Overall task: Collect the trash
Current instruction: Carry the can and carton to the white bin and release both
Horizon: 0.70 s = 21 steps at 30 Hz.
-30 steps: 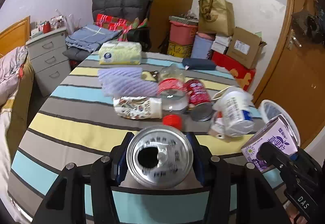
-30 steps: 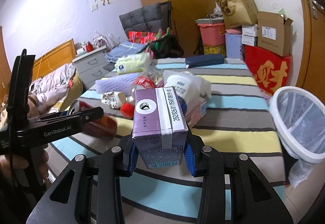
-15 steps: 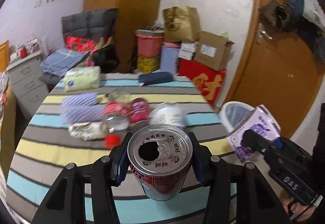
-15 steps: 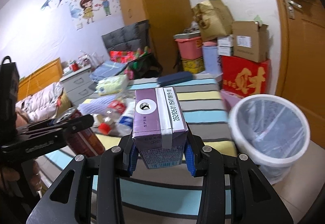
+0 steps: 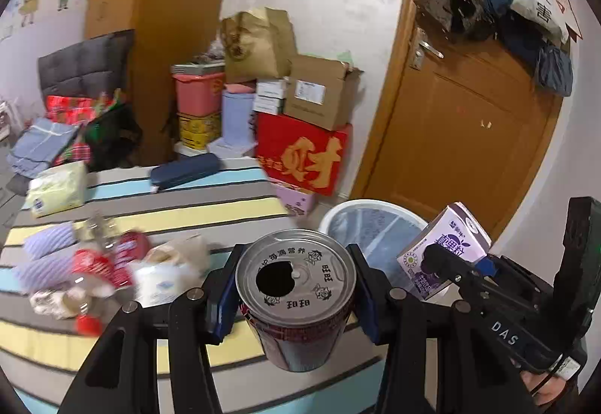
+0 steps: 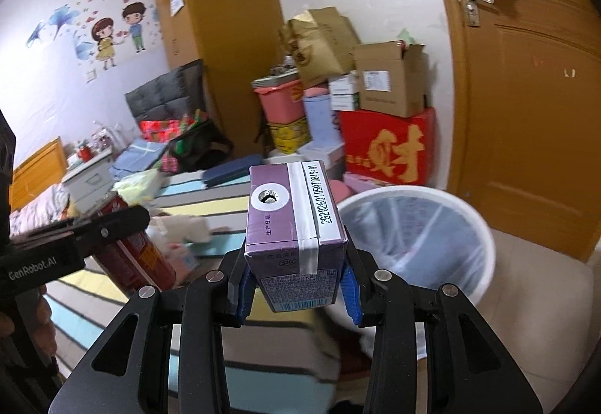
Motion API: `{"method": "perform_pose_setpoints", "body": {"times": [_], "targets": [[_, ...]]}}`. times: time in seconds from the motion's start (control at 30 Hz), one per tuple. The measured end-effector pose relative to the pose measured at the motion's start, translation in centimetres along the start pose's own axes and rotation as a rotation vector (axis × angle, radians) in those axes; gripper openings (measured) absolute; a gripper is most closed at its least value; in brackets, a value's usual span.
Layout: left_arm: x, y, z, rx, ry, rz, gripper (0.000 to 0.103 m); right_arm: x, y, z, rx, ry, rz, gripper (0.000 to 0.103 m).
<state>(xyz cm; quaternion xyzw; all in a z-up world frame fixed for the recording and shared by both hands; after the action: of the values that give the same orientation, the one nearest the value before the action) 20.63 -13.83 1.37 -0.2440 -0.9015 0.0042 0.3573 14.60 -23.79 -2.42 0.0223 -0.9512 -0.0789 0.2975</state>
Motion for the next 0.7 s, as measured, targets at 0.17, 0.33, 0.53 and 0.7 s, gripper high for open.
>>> {"method": "perform_pose_setpoints", "body": {"times": [0.17, 0.33, 0.53, 0.7], "targets": [[-3.2, -3.7, -1.8, -0.033, 0.004, 0.064, 0.052, -0.3, -3.1, -0.2, -0.023, 0.016, 0.057, 0.040], [-6.9, -6.7, -2.8, -0.069, 0.041, 0.104, 0.052, -1.3, -6.0, 0.1, -0.047, 0.042, 0.090, 0.040], [-11.7, -8.9, -2.7, -0.116, 0.097, 0.101, 0.052, -3.3, -8.7, 1.0, -0.082, 0.108, 0.133, 0.040], [-14.4, -9.3, -2.3, -0.122, 0.138, 0.097, 0.052, -4.9, -10.2, 2.1, -0.082, 0.173, 0.158, 0.040]]}}
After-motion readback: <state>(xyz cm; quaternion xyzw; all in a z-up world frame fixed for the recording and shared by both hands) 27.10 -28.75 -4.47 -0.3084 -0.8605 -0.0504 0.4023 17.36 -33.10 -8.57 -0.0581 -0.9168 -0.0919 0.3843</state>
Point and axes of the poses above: each gripper's, at about its wrist camera, not at the fingertips, and x roughly against the way its jaws point, y to its left, z to its underside, the point moved 10 cm from there along -x, roughly the way its jaws point, and after that the axes turned 6 degrees about y, right-handed, at the moved point
